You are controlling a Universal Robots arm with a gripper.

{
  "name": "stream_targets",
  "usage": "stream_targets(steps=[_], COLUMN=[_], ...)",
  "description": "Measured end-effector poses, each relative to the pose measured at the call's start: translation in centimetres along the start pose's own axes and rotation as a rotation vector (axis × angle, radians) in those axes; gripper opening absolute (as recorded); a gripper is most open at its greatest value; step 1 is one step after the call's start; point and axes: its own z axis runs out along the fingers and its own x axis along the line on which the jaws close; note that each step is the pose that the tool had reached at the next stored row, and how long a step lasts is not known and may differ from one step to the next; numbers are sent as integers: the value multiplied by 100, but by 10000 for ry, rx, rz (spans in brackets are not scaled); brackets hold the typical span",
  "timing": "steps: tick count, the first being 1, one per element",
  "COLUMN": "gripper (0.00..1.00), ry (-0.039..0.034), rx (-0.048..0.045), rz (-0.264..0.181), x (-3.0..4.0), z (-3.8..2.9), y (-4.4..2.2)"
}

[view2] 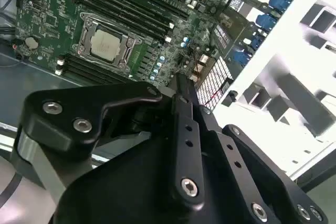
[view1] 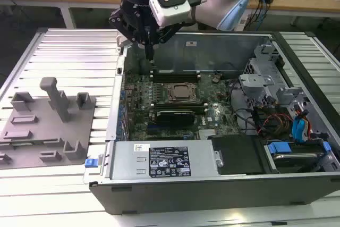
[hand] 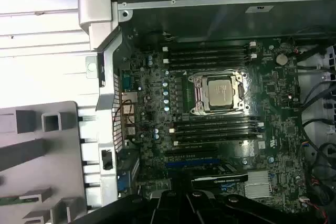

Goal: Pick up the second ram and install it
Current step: 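Reach for the second ram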

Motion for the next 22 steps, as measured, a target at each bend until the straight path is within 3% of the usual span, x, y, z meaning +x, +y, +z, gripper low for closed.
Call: stream_targets(steps=[3, 6, 9, 11, 16, 22], gripper=[11, 11, 11, 11, 11, 11], ry=[-1, -5, -6, -6, -6, -7], rx=[-1, -1, -1, -1, -1, -1], rz=[-1, 0, -1, 1, -2, 0], x=[134, 424, 657, 749, 1076, 1331], z=[-3, -11, -16, -19, -25, -30], y=[-10, -32, -49, -56, -80, -99])
